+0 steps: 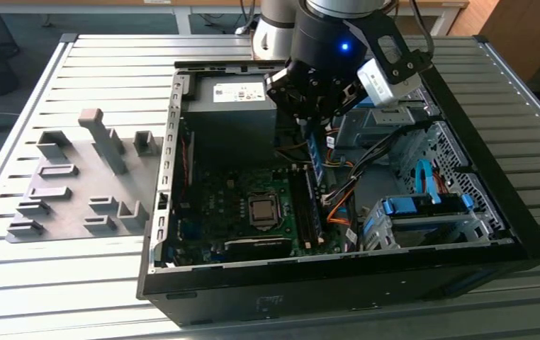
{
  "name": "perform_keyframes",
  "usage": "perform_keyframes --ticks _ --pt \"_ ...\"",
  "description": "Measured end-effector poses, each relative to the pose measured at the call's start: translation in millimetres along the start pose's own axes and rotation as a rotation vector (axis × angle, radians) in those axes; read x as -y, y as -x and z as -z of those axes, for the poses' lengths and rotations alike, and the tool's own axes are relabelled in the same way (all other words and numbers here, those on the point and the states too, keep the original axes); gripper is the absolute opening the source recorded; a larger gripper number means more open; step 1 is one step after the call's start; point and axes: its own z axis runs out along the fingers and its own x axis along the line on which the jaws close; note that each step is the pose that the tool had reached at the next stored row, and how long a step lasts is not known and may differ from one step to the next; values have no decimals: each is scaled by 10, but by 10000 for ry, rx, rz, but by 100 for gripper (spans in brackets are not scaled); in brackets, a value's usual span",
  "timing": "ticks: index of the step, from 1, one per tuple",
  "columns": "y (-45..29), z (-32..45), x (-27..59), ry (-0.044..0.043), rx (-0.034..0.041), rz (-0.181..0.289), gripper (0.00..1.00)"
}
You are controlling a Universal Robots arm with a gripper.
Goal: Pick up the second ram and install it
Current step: 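Insert the second ram into the second slot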
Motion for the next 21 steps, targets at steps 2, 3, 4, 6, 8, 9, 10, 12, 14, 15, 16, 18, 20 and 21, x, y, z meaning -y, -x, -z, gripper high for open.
perform_keyframes --ticks 2,3,4,6,8,9,10,12,14,15,16,18,20,21 --pt "0 -9 0 -2 0 0 14" --pt "0 -11 0 -2 -1 0 14" --pt "0 -14 0 -1 0 0 14" --pt "0 -21 4 0 0 0 14" --pt "0 -28 11 0 0 0 14" --pt "0 -32 14 1 1 -1 14" --pt "0 -36 14 -7 0 -4 14" --pt "1 -44 14 -68 -2 -17 14" --pt "1 -52 15 -178 -7 -35 14" --pt "1 -57 15 -219 -8 -42 14" --pt "1 -60 14 -236 -9 -45 14" --pt "1 -62 15 -247 -10 -48 14" --pt "1 -64 15 -246 -10 -48 14" --pt "1 -65 15 -246 -10 -48 14"
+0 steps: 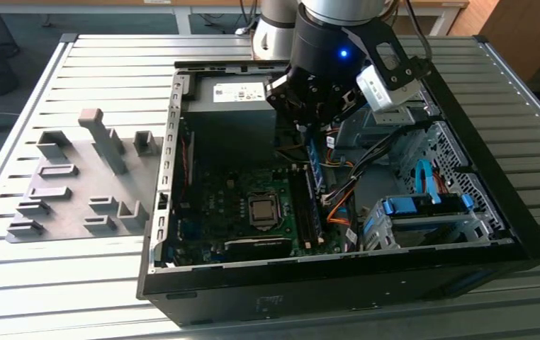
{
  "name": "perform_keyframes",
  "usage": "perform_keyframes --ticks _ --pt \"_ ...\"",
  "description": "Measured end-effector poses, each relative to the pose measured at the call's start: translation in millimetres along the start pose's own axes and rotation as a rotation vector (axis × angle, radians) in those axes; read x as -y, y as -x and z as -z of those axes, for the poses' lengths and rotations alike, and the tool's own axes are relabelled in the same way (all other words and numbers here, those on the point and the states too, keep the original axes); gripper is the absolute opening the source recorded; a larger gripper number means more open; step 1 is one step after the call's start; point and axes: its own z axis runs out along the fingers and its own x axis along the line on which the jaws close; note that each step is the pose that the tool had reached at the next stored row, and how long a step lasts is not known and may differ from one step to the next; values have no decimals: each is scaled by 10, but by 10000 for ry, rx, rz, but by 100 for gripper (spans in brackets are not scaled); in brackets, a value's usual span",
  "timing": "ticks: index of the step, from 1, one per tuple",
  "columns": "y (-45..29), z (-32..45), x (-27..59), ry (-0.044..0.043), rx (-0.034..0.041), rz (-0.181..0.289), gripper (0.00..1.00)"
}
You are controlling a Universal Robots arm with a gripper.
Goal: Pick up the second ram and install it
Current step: 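Insert the second ram into the second slot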
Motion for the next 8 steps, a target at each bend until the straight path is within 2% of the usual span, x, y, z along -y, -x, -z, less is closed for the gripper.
perform_keyframes --ticks 8 --pt "-1 -20 10 2 0 -35 14"
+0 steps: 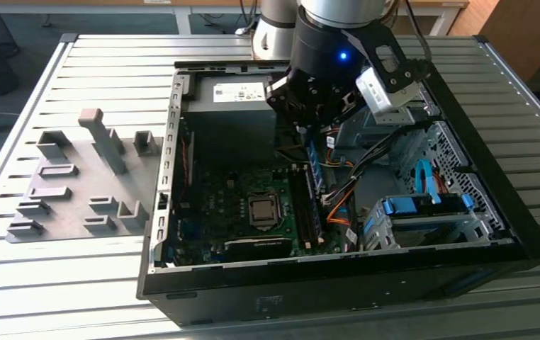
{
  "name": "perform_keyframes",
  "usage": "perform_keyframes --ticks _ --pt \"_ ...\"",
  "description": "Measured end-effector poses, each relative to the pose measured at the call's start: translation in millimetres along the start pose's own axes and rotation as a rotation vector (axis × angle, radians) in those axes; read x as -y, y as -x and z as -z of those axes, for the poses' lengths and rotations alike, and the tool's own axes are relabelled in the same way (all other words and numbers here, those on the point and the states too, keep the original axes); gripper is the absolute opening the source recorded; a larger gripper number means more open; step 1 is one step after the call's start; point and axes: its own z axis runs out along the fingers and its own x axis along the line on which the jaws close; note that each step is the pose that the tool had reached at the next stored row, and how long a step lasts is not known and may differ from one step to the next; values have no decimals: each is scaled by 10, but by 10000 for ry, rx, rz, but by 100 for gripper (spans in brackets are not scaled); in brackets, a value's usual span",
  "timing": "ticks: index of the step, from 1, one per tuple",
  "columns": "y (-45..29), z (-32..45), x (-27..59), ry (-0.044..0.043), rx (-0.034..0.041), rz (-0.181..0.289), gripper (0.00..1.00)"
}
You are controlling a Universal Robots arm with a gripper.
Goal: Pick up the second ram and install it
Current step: 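Insert the second ram into the second slot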
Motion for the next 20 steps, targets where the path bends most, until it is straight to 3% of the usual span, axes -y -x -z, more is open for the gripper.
perform_keyframes --ticks 3,4,20 --pt "1 -25 0 1 -1 -39 14" --pt "3 -124 -2 2 -3 -108 14" --pt "3 -143 -2 1 -3 -109 14"
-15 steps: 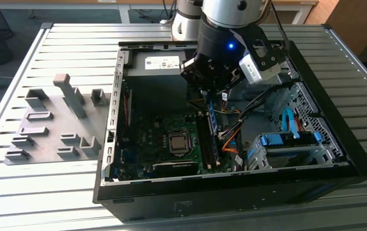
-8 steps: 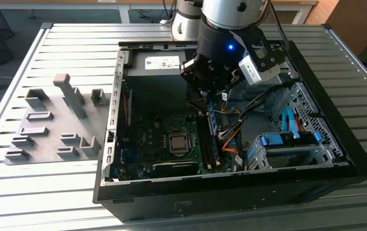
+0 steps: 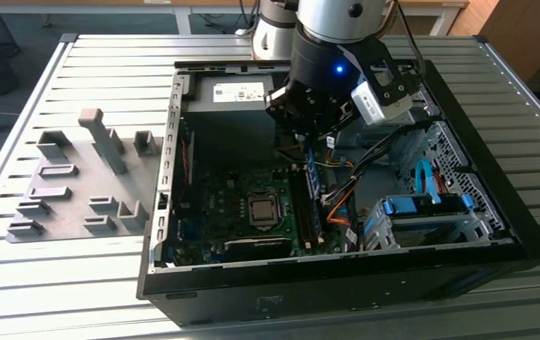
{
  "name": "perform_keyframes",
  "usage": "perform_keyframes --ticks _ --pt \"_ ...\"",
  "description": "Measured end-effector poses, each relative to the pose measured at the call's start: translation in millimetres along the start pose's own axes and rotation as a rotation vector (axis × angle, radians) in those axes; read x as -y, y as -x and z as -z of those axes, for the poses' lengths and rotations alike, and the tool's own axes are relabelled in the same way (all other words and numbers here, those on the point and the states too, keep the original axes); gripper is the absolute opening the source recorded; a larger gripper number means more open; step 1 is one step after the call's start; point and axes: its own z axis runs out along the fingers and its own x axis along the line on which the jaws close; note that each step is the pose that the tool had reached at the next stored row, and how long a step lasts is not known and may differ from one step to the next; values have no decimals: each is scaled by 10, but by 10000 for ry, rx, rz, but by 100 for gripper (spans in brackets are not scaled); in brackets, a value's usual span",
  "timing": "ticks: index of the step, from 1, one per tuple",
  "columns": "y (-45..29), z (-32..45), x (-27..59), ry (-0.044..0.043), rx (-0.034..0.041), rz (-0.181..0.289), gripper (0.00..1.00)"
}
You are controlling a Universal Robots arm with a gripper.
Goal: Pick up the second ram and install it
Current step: 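Insert the second ram into the second slot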
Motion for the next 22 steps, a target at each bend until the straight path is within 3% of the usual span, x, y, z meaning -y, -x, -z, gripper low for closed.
perform_keyframes --ticks 9,22 --pt "2 -102 -2 1 0 0 14" --pt "4 -194 -4 1 0 0 14"
